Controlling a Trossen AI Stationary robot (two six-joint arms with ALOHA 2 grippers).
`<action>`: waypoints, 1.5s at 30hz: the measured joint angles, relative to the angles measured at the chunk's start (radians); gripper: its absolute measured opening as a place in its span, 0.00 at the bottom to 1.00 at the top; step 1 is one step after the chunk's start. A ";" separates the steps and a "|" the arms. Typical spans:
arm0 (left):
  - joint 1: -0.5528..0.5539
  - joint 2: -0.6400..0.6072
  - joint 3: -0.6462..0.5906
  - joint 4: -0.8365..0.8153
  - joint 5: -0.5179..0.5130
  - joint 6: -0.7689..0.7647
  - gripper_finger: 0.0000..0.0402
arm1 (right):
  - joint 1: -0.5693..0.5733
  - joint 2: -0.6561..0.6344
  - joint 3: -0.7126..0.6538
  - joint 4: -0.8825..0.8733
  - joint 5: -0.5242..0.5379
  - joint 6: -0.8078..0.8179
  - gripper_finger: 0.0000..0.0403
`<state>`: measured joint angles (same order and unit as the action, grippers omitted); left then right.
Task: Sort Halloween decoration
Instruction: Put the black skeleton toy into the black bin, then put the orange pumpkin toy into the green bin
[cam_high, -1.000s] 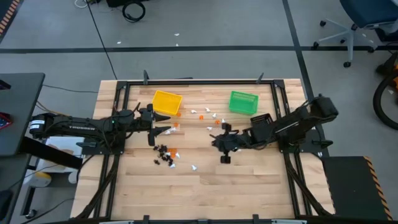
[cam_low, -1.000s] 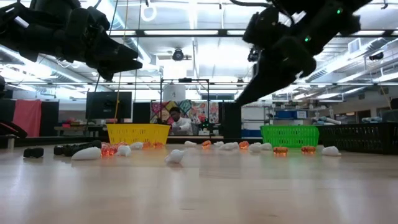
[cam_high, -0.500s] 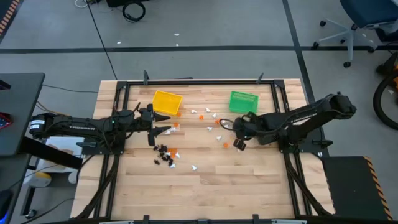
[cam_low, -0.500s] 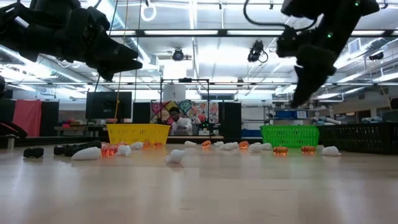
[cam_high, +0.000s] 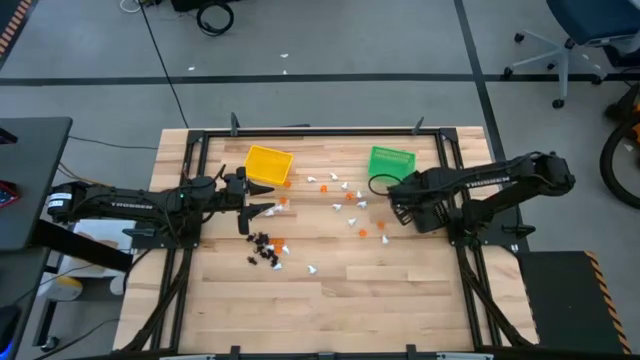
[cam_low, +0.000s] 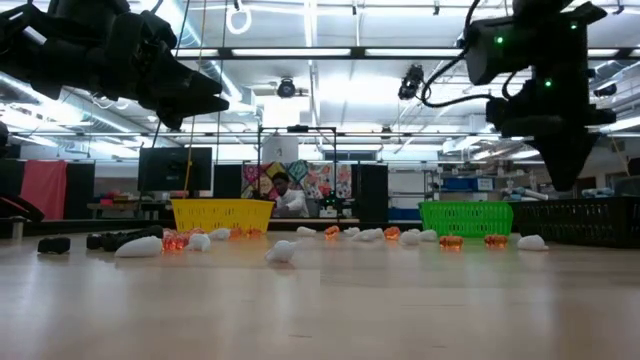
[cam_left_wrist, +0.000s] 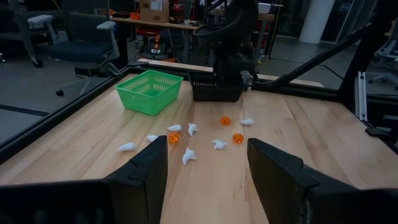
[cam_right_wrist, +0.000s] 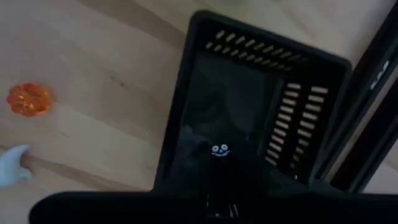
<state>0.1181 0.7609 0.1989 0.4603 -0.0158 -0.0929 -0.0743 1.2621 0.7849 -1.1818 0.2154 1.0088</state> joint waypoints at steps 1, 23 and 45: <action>0.000 0.000 0.000 0.000 0.000 0.000 0.49 | -0.010 0.000 0.000 -0.007 -0.008 -0.005 0.14; 0.000 0.000 0.000 0.000 0.000 -0.009 0.49 | -0.183 0.079 -0.060 0.080 -0.105 -0.235 0.23; 0.000 0.000 0.000 -0.009 0.000 -0.016 0.49 | -0.120 0.063 0.123 -0.009 0.045 -0.239 0.42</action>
<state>0.1183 0.7611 0.1986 0.4514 -0.0158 -0.1085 -0.1940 1.3251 0.9082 -1.1904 0.2603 0.7696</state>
